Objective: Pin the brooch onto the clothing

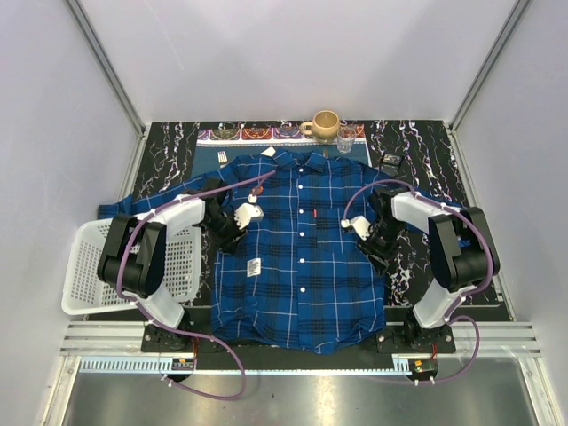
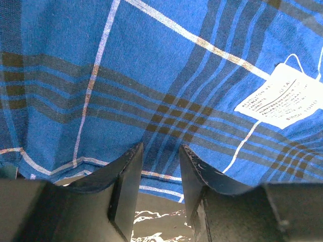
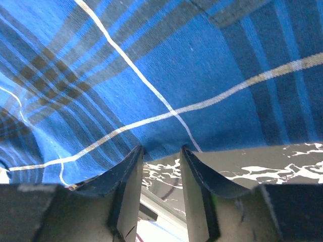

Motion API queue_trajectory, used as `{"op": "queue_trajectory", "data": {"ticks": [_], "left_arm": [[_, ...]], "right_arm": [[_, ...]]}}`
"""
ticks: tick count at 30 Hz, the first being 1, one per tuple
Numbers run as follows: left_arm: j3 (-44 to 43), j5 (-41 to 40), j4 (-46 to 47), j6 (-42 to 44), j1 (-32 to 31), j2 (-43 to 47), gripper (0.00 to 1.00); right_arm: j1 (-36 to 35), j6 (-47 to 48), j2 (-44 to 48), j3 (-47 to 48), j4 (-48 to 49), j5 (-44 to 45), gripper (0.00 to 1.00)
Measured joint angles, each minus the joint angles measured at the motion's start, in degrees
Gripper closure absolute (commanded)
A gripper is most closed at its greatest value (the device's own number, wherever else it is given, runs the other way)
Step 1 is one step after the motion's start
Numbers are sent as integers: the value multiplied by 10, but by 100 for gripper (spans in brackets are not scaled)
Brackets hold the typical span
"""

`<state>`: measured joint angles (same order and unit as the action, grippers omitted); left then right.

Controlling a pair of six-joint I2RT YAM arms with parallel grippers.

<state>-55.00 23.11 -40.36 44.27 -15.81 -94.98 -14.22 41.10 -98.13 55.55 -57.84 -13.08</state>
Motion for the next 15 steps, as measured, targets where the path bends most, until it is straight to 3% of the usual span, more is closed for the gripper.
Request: {"op": "queue_trajectory", "data": {"ticks": [1, 2, 6, 10, 15], "left_arm": [[0, -1, 0, 0, 0, 0, 58], [0, -1, 0, 0, 0, 0, 58], [0, -3, 5, 0, 4, 0, 58], [0, -3, 7, -3, 5, 0, 58], [0, -3, 8, -11, 5, 0, 57]], "right_arm": [[2, 2, 0, 0, -1, 4, 52], [6, 4, 2, 1, -4, 9, 40], [70, 24, 18, 41, -52, 14, 25], [173, 46, 43, 153, -84, 9, 20], [274, 58, 16, 268, -80, 10, 23]]}}
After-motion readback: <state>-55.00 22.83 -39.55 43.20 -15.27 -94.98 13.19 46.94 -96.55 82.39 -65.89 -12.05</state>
